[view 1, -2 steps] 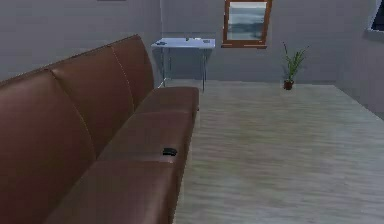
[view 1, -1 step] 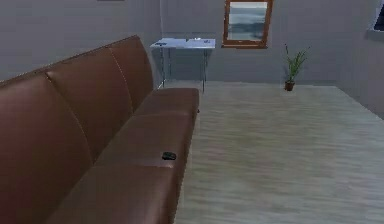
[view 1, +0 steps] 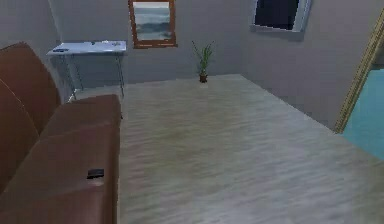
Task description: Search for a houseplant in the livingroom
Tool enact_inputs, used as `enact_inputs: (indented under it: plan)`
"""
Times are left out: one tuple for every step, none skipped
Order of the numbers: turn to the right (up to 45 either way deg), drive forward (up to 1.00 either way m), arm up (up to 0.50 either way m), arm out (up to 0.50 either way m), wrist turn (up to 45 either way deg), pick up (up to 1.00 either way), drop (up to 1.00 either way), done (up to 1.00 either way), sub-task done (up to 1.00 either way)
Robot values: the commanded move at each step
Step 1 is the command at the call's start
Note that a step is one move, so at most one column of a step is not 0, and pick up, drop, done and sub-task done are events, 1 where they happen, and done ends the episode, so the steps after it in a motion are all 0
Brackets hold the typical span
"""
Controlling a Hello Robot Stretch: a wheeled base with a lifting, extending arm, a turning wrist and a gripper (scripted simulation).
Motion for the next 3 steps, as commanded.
enact_inputs:
  plan:
    - [0.0, 1.00, 0.00, 0.00, 0.0, 0.00, 0.00, 0.00, 0.00]
    - [0.0, 1.00, 0.00, 0.00, 0.0, 0.00, 0.00, 0.00, 0.00]
    - [6.0, 0.00, 0.00, 0.00, 0.0, 0.00, 0.00, 0.00, 0.00]
